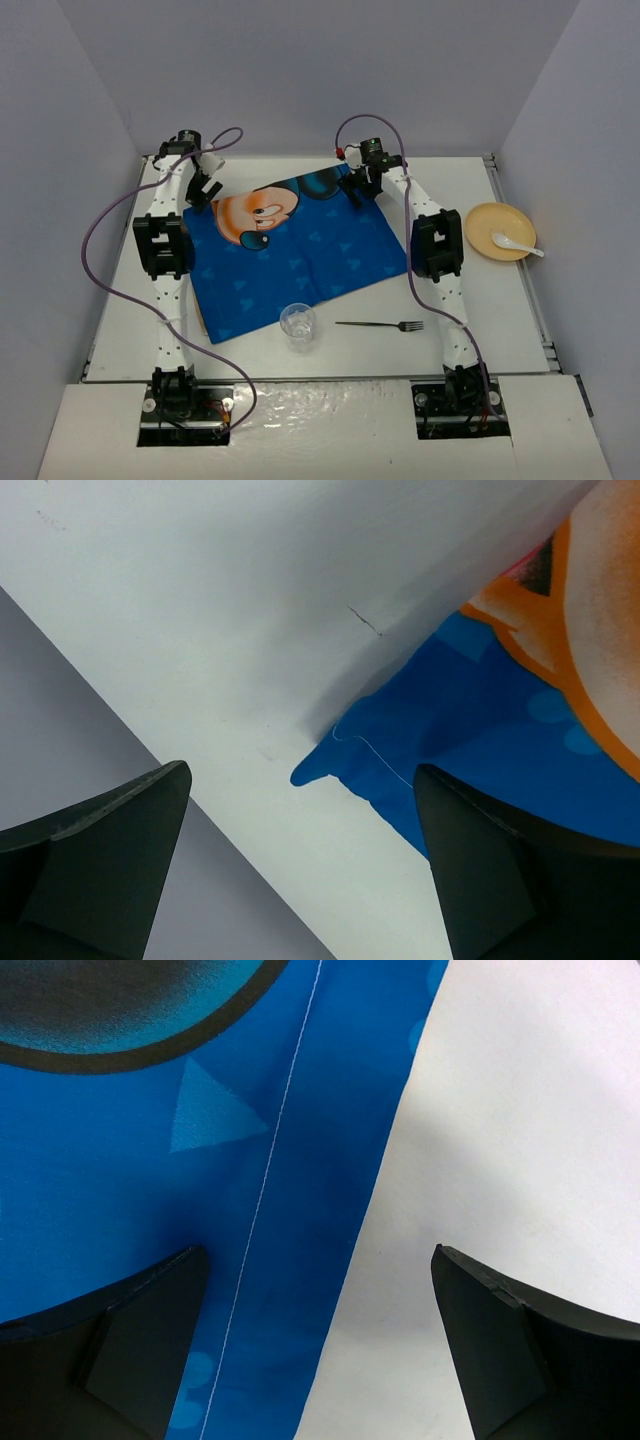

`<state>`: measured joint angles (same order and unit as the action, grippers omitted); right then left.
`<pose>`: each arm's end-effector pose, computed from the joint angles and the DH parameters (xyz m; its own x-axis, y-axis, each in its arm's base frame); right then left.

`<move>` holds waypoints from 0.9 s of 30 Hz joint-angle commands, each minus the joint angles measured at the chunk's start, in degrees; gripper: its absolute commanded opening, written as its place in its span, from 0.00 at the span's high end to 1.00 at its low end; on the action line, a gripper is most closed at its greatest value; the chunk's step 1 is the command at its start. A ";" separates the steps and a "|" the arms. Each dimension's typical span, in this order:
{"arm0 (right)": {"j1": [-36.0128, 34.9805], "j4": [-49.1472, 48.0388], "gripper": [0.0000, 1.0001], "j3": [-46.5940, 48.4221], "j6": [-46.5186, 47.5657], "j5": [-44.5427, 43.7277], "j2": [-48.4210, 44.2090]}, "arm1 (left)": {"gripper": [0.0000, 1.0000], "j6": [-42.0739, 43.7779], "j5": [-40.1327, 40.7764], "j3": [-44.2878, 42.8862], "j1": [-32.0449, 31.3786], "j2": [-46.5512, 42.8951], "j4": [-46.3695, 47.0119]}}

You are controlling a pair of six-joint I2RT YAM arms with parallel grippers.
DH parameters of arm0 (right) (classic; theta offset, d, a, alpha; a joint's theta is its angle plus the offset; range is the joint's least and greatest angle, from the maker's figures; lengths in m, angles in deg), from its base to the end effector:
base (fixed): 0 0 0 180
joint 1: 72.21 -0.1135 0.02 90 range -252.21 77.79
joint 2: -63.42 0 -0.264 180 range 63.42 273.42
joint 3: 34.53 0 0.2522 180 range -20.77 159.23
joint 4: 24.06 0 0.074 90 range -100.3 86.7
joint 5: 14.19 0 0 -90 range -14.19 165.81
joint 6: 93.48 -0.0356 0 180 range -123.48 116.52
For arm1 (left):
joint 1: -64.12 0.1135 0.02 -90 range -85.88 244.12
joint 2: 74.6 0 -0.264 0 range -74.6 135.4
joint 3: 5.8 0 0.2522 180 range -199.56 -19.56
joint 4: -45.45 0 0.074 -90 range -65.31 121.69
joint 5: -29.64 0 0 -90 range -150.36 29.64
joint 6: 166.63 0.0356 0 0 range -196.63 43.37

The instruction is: Set the dinner table for one person

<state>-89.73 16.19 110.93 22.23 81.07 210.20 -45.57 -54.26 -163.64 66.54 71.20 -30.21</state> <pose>0.5472 0.1762 0.1797 -0.4117 -0.5830 -0.7005 -0.6035 0.7503 -0.2698 0.5330 0.0263 0.2165 -0.8127 0.4791 -0.3315 0.3854 0.8688 0.3108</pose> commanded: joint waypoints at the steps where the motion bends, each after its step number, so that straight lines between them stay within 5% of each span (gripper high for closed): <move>1: 0.37 -1.73 0.09 -3.27 0.76 3.02 -3.74 | 0.17 3.12 -3.60 -5.17 3.16 1.61 -3.82; 7: 0.30 -2.06 0.09 -4.57 1.01 3.11 -4.96 | 0.40 4.80 -5.59 -3.84 4.27 2.48 -3.49; 8: 0.38 -2.15 0.09 -5.31 1.18 3.36 -5.55 | 0.60 4.81 -6.09 -3.84 4.44 2.82 -3.58; 12: 0.38 -2.82 0.09 -7.55 1.34 3.81 -6.93 | 0.98 5.48 -8.43 -3.51 5.04 3.26 -4.79; 27: -0.17 -9.45 0.12 -6.16 -0.61 -1.66 -9.41 | 1.00 4.63 -9.58 -3.24 4.70 0.50 -1.02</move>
<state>-89.51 10.23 103.99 22.31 82.69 206.85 -40.20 -61.65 -165.75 71.37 76.46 -33.13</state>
